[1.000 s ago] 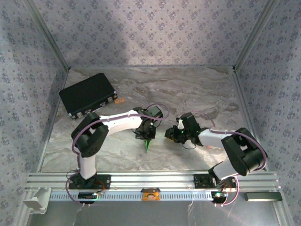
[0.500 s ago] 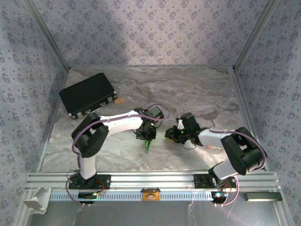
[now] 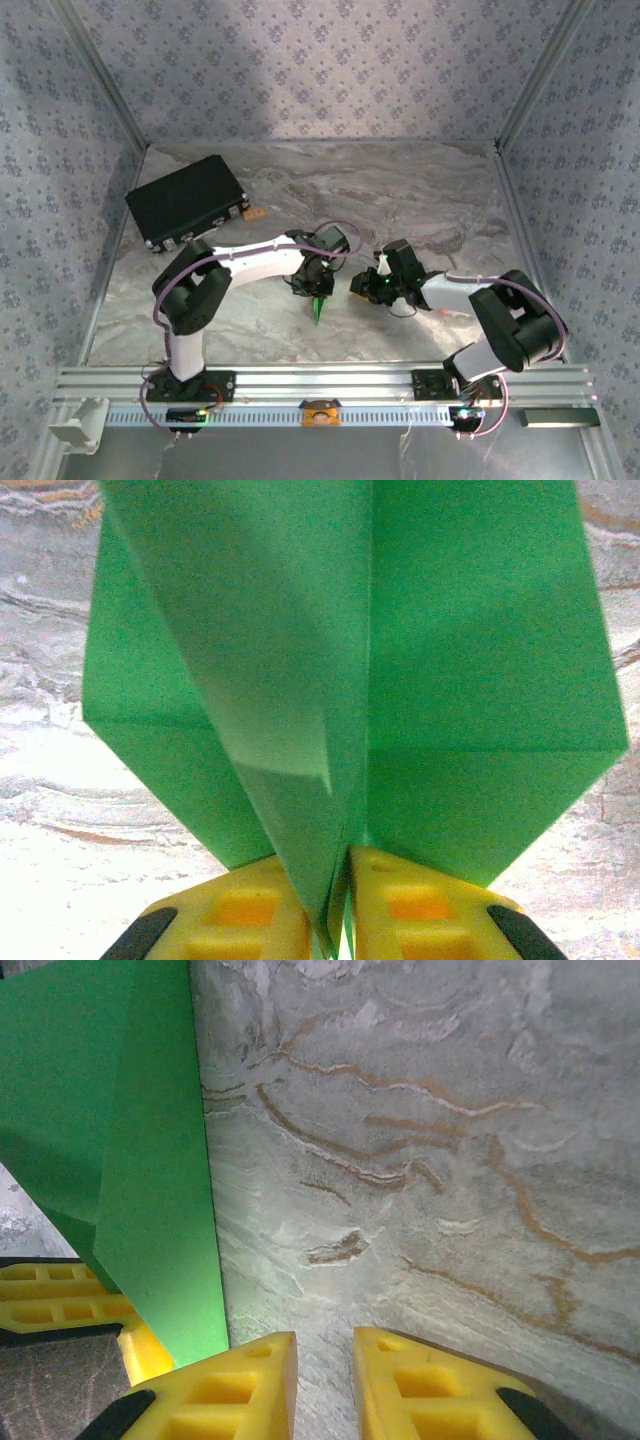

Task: Fold a paper plane with a square sheet of paper (pick it up from the middle)
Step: Turn over a paper plane at the center of the table.

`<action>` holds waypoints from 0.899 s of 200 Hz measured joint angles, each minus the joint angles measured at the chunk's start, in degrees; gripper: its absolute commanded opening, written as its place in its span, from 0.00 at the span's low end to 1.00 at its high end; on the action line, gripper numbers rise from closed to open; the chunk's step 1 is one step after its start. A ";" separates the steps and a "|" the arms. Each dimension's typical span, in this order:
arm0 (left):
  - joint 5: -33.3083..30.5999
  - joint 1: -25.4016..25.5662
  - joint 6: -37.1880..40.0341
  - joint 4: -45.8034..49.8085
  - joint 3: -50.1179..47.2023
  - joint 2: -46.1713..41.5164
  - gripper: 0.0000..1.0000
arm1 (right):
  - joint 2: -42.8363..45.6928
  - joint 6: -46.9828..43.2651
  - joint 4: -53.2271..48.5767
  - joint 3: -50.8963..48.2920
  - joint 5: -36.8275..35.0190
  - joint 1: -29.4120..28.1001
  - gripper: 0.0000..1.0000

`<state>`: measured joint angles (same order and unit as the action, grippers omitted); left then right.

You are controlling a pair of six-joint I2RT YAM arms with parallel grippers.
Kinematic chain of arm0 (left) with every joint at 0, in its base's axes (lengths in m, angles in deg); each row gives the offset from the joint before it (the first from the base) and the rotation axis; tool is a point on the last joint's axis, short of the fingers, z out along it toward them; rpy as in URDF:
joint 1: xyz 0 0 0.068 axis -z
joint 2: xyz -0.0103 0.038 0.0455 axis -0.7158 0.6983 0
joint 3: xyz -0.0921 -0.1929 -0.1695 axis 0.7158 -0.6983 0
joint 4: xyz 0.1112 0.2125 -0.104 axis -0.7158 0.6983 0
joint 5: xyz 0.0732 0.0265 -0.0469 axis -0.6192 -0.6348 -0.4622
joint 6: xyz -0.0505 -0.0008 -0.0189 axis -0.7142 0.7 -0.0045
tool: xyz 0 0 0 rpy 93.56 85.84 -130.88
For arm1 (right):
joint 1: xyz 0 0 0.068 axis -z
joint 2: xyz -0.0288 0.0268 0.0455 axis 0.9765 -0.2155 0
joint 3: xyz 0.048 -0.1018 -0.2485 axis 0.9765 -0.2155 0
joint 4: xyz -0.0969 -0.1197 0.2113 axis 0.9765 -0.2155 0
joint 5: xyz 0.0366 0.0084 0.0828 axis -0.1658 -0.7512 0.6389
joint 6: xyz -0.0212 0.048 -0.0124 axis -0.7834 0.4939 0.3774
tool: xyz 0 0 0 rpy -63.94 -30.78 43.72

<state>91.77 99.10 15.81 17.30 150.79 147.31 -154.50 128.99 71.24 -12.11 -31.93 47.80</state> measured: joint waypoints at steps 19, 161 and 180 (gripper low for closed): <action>0.00 0.00 0.00 -0.33 0.00 0.04 0.17 | 0.00 0.00 0.00 0.00 0.00 0.00 0.24; -0.04 0.74 -0.04 -1.11 1.22 0.85 0.04 | -0.13 0.00 0.02 0.00 0.00 -0.17 0.24; -0.50 0.74 -0.02 -0.76 1.90 0.85 0.04 | -0.17 0.00 0.02 0.00 0.00 -0.17 0.24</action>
<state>91.27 99.84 15.79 16.54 152.69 148.16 -154.67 128.99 71.26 -12.11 -31.93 47.62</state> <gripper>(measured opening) 0.049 0.236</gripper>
